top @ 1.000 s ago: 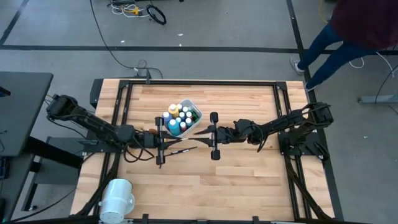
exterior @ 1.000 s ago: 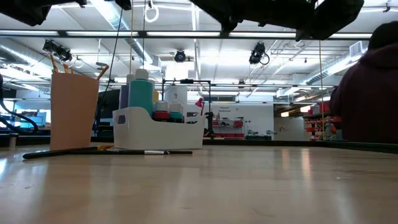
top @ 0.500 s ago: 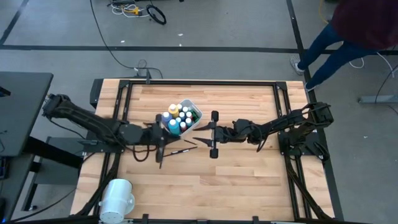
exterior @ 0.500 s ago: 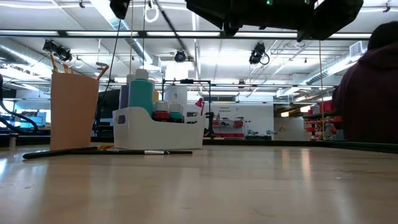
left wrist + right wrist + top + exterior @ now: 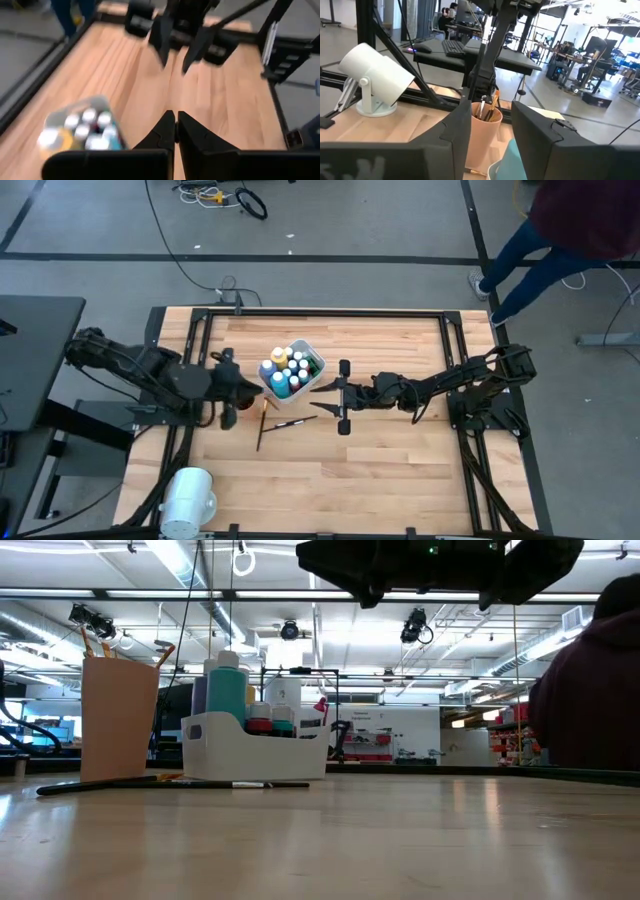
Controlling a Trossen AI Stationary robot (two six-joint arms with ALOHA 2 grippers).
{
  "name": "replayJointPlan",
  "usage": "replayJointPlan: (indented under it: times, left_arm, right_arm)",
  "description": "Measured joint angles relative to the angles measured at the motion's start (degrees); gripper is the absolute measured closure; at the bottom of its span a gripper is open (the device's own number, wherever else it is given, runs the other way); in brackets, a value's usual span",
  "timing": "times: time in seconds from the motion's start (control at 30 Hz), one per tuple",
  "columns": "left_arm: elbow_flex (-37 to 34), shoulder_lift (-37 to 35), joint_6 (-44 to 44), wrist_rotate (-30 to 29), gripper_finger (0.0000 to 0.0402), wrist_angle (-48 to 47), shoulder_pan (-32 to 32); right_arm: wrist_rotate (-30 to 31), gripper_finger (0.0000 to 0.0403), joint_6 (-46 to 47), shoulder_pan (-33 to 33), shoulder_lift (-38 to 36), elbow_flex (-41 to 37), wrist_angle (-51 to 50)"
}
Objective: Pick & Place Paint Supplies
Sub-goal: Put the bottom black silver paintbrush into the orange cup
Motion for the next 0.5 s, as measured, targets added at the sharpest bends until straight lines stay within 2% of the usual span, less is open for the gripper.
replayJointPlan:
  times: [0.2, 0.4, 0.5]
  left_arm:
    - [1.2, -2.8, -11.4, -1.0, 0.0392, -15.7, -0.1]
    - [1.2, -5.3, -13.6, -1.5, 0.0392, -20.2, -0.1]
    - [1.2, -6.1, -13.7, -3.6, 0.0392, -22.8, -0.1]
  right_arm:
    - [0.0, 0.026, 0.0, 0.0, 0.0, 0.0, -0.6]
    - [0.0, 0.026, 0.0, 0.0, 0.0, 0.0, -0.7]
    - [0.0, 0.026, 0.0, 0.0, 0.0, 0.0, -0.7]
